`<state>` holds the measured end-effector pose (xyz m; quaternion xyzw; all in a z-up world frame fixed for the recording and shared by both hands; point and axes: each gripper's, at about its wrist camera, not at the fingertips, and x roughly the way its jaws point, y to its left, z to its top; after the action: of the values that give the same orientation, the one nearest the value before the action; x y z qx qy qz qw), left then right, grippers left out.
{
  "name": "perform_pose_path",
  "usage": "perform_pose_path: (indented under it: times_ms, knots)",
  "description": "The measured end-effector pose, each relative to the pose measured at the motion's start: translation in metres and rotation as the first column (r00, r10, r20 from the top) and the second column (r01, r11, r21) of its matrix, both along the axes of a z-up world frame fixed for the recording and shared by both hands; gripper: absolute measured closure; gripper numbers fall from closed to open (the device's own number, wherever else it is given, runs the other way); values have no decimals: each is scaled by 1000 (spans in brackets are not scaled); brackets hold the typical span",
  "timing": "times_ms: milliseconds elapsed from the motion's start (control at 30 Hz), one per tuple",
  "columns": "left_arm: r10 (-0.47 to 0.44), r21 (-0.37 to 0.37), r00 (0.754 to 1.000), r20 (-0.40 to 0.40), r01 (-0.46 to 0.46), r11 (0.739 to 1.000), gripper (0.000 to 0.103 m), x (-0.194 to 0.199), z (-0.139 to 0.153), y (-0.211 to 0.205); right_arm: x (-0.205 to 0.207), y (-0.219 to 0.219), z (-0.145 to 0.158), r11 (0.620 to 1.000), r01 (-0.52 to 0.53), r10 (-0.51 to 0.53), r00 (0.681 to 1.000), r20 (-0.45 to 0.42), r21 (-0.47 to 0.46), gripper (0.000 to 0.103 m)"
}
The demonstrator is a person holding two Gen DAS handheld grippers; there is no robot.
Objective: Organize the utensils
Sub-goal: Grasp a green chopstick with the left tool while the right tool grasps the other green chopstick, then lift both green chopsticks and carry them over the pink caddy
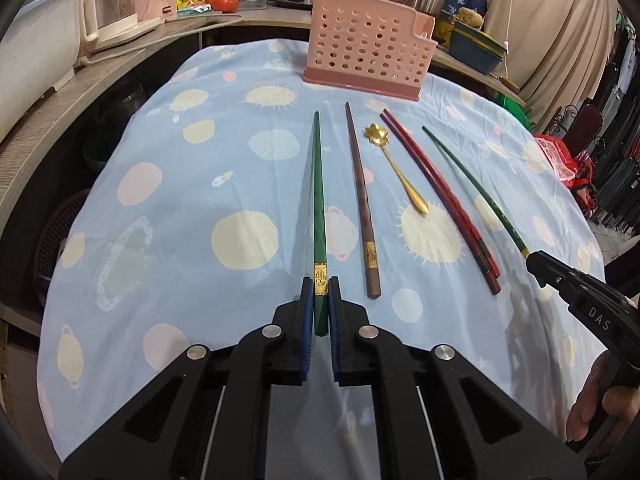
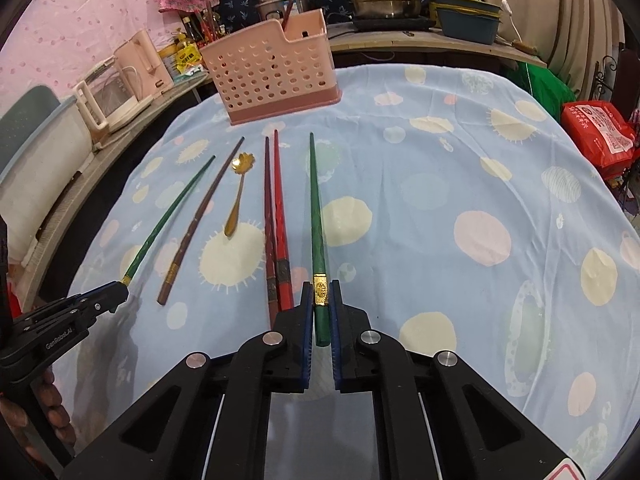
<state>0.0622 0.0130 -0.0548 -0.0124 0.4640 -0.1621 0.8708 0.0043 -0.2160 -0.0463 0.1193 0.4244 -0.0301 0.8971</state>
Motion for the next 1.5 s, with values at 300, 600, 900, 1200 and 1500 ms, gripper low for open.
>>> perform_pose_path:
  times_ms: [300, 600, 900, 1200, 1500]
  knots:
    - [18, -48, 998, 61, -15, 999, 96, -1, 39, 9, -7, -4, 43, 1000, 5, -7, 995, 103, 14, 96]
    - [44, -89, 988, 146, -31, 996, 96, 12, 85, 16, 0, -14, 92, 999, 21, -27, 979, 201, 31, 96]
    - [64, -120, 968, 241, -36, 992, 96, 38, 136, 16, 18, -26, 134, 999, 34, -43, 960, 278, 35, 96]
    - [71, -145, 943, 325, -24, 989, 96, 70, 182, 8, 45, -28, 167, 999, 15, -24, 943, 332, 28, 96]
    - [75, -181, 907, 414, 2, 983, 96, 109, 234, -8, 90, -36, 206, 998, -5, -22, 911, 412, 63, 96]
